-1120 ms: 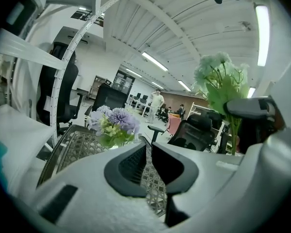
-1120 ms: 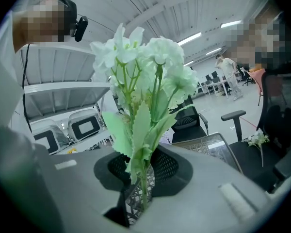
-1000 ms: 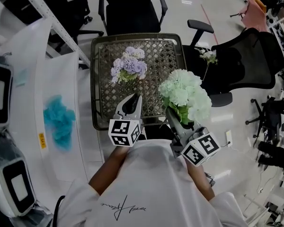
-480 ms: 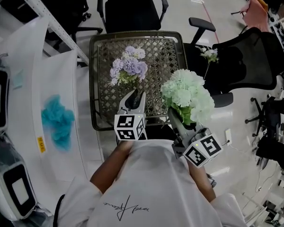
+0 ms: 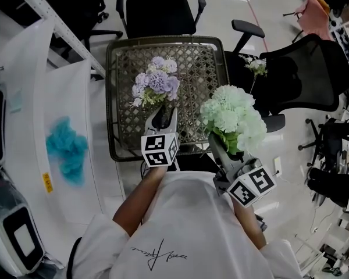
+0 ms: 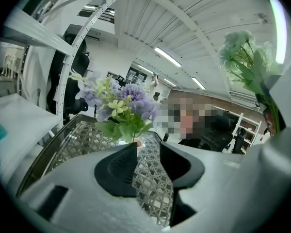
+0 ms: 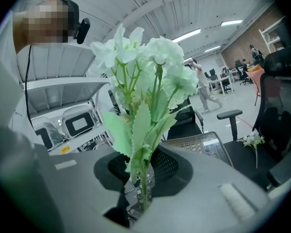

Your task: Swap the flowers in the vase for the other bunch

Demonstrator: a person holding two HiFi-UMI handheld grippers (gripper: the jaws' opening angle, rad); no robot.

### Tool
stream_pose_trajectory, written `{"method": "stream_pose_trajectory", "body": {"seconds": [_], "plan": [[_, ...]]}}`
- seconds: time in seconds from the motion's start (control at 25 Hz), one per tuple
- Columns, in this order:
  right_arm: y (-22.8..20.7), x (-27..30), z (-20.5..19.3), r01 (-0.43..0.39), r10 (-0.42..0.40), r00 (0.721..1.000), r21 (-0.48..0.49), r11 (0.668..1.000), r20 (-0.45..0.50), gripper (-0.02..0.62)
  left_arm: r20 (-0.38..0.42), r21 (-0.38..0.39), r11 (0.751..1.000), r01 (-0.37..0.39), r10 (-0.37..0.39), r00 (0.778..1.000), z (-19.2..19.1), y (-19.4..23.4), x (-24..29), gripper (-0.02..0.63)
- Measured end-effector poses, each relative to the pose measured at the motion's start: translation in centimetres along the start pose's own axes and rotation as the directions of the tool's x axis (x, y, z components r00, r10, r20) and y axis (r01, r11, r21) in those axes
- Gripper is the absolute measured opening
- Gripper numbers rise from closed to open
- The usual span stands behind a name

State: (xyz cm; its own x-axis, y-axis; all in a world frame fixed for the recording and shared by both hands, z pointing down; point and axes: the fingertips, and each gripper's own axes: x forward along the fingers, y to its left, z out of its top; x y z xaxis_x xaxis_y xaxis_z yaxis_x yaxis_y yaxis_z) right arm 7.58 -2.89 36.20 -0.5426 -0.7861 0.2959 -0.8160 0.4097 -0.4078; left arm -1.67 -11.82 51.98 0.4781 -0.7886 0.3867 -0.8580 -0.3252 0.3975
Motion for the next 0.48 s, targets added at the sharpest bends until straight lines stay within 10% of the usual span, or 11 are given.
{"method": "stream_pose_trajectory", "body": {"seconds": [0.48], "plan": [[-1.7,0.7,0.9,0.018,-0.018,0.999,-0.006,1.0,-0.031,0.078,0.006,-0.013,0.996,-0.09,0.09,0.996,-0.3,2.0,3.2,0.187]]}}
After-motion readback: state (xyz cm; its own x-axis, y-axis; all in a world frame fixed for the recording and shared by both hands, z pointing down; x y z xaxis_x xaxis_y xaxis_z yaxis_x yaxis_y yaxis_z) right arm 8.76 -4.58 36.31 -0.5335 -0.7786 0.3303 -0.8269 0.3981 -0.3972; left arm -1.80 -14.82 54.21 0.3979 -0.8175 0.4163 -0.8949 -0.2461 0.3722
